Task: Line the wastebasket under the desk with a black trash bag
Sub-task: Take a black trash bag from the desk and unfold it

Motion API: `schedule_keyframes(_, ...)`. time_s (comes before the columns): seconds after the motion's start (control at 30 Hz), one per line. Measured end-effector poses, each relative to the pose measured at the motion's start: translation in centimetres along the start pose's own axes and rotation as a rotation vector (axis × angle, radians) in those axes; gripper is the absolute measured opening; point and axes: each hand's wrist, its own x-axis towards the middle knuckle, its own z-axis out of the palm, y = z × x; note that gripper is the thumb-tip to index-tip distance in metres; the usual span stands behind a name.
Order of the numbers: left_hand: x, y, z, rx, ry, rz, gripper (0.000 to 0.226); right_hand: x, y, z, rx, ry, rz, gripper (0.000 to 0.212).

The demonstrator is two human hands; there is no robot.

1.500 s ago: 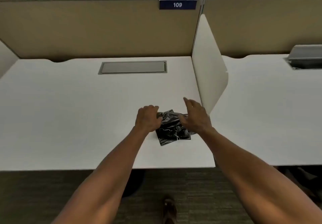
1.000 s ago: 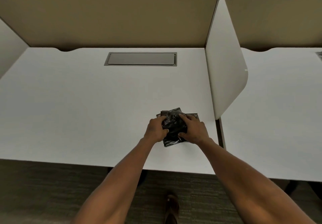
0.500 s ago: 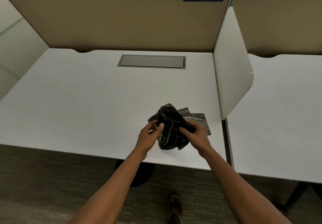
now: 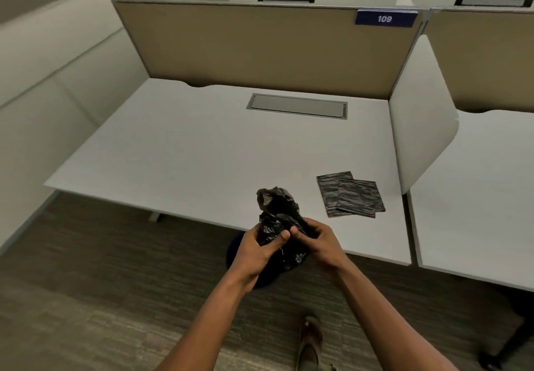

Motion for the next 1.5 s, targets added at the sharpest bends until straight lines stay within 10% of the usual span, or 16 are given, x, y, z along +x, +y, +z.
schedule_keyframes(0.13, -4.8, 0.1, -5.9, -0.129, 0.076, -0.013, 0.037, -1.5, -0.1, 4.8, 0.037, 0.07, 0.038, 0.018)
schedule_keyframes(0.67, -20.5, -9.0, -33.0, -0.683, 0.364, -0.192, 0.045, -6.3, -2.0, 9.4, 0.553, 0.313, 0.298, 0.03)
schedule_keyframes(0.87, -22.1, -10.5, -33.8, -0.182, 0.608, -0.382, 0.049, -8.4, 0.2, 13.2, 0.355, 0.319, 0.248, 0.032)
schedule_keyframes(0.97, -22.6, -7.8, -30.3, 0.269, 0.874, -0.159, 0.058, -9.7, 1.5, 16.2, 0.13, 0.244, 0.146, 0.04)
schedule_keyframes(1.07, -22.7, -3.5, -23.9, 0.244, 0.537, 0.146, 0.033, -11.0, 3.1, 20.4, -0.13, 0.109, 0.022, 0.061)
schedule_keyframes(1.17, -21.0, -1.3, -18.8, 0.389, 0.224, 0.161, 0.059, -11.6, 4.4, 23.2, -0.256, -0.058, -0.011, 0.06)
schedule_keyframes(1.33, -17.4, -4.0, -18.1, 0.341, 0.337, 0.016, 0.011, -11.1, 5.2, 23.3, -0.279, -0.062, 0.024, 0.044)
schedule_keyframes(1.5, -17.5, -4.6, -21.9, 0.156, 0.503, -0.057, 0.018, -9.7, 4.1, 19.7, -0.494, 0.16, 0.005, 0.037)
